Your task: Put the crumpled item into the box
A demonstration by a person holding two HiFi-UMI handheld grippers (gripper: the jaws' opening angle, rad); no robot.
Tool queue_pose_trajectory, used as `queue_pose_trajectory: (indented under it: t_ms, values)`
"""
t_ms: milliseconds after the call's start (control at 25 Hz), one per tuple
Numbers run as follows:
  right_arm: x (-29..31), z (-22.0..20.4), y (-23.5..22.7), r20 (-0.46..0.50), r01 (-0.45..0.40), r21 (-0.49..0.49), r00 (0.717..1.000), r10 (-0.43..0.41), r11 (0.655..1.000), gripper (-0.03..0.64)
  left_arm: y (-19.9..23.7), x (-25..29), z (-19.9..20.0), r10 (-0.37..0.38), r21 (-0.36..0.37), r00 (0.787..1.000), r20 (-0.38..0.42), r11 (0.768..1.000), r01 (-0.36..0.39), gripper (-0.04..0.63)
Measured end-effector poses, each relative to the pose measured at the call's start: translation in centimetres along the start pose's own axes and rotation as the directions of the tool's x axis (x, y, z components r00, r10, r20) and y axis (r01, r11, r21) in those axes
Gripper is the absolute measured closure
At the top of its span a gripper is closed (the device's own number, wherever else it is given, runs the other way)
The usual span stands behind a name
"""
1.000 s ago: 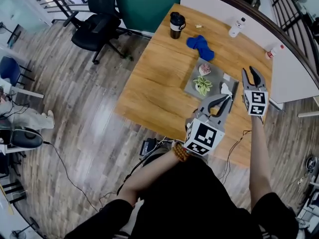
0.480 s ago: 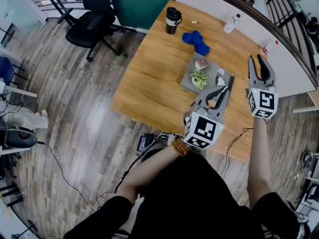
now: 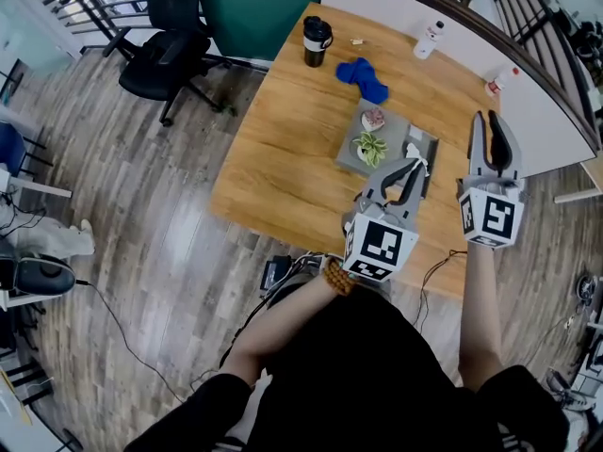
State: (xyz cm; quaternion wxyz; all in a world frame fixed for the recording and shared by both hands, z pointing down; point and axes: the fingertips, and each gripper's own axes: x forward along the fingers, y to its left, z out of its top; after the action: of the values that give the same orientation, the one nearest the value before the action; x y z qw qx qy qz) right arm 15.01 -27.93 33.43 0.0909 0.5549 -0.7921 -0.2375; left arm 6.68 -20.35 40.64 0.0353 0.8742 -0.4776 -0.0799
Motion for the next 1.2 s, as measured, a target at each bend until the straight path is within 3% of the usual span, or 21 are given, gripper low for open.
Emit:
queue_pose_trajectory:
  t_ms: [240,600,960,1120,1200]
  values:
    - [-1.6,1.0,1.5,0.003,0.034,0.088,0.999,-0.035,0.996,0.571,1.5,-1.2,1.4,0.095,0.036,0.993,0.073,0.995,-0.098,0.561]
    - [-4.6,0.3,4.4,-0.053,0.071,0.188,0.997,-0.063,0.980,0.607,1.3,-2.1,2.6,0.136,0.072,0.978,0.157,0.986,-0.148,0.562]
    - [-8.3,-0.7,4.6,-0.076,0.162,0.163,0.986,-0.151,0.973,0.611,1.6,-2.7,2.4,0.168,0.074,0.972,0.166,0.981,-0.182,0.562]
    - [-8.2,1.1,5.2,-0.024,0.184,0.200,0.983,-0.183,0.962,0.611,1.6,-2.8,2.2,0.166,0.064,0.974,0.153,0.982,-0.178,0.561]
    - [-8.9,0.3,5.8,-0.055,0.174,0.206,0.984,-0.167,0.963,0.611,1.6,-2.8,2.1,0.166,0.063,0.974,0.151,0.982,-0.177,0.561]
